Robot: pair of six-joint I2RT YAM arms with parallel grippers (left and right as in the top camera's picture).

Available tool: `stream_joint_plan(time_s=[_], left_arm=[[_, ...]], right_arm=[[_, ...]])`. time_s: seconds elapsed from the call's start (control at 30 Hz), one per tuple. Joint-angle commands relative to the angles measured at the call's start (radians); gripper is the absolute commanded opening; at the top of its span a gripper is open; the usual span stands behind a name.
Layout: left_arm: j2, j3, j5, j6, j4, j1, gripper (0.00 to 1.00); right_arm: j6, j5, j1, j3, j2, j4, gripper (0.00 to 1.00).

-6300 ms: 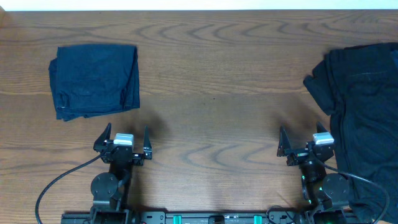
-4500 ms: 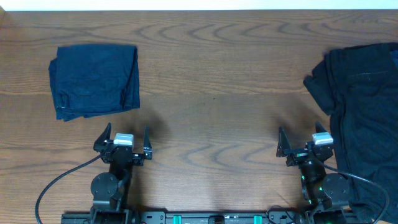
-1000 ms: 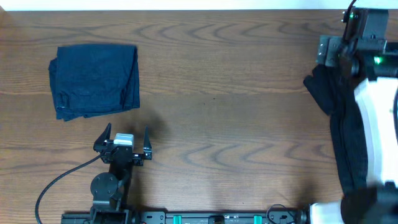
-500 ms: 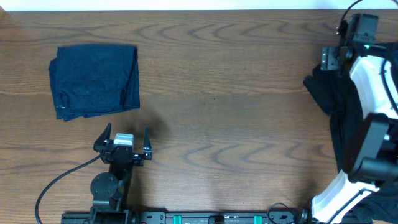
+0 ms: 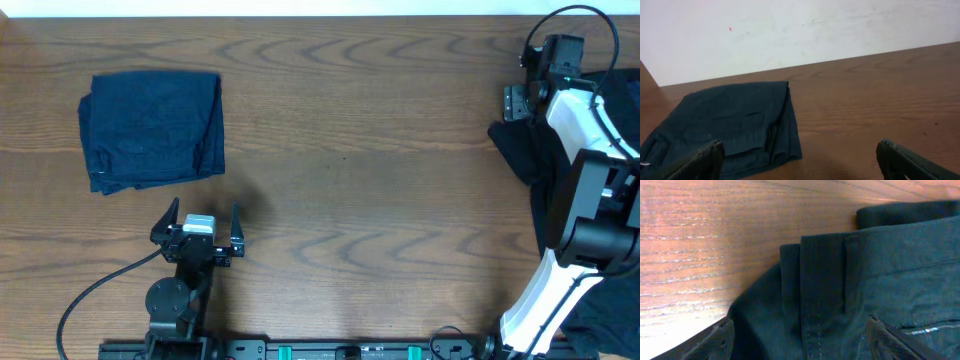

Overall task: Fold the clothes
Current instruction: 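Reach the right gripper to the black pants pile and grasp the waistband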

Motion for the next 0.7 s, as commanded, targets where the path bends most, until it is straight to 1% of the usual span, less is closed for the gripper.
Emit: stream_joint_plan(time_s=[0.0, 0.07, 0.2, 0.37, 0.5, 0.57, 0.6, 0.67], left_arm=[[-0.004, -0.014, -0.001, 0.006, -0.039, 0.005, 0.98], [-0.004, -0.014, -0.001, 0.006, -0.039, 0.005, 0.98], [-0.004, -0.014, -0.001, 0.006, -0.039, 0.005, 0.98], [-0.004, -0.014, -0.001, 0.006, -0.039, 0.005, 0.98], [-0.004, -0.014, -0.001, 0.006, -0.039, 0.005, 0.98], [-0.004, -0.014, -0.001, 0.006, -0.039, 0.005, 0.98], [-0.004, -0.014, -0.001, 0.006, -0.039, 0.005, 0.98], [-0.004, -0.014, -0.001, 0.006, -0.039, 0.005, 0.98]], right_arm=[[-0.020, -0.003, -0.023, 0.016, 0.041, 0.010, 0.80], [-0.020, -0.003, -0.026, 0.016, 0.050, 0.017, 0.79], [-0.020, -0.003, -0.038, 0.016, 0.064, 0.032, 0.72], [-0.019, -0.005, -0.062, 0.016, 0.065, 0.035, 0.66], [-0.019, -0.016, -0.069, 0.011, 0.065, 0.035, 0.59], [-0.019, -0.016, -0.070, 0.011, 0.065, 0.034, 0.59], [-0.019, -0.019, -0.070, 0.011, 0.065, 0.034, 0.60], [-0.019, -0.025, -0.070, 0.011, 0.065, 0.036, 0.67]])
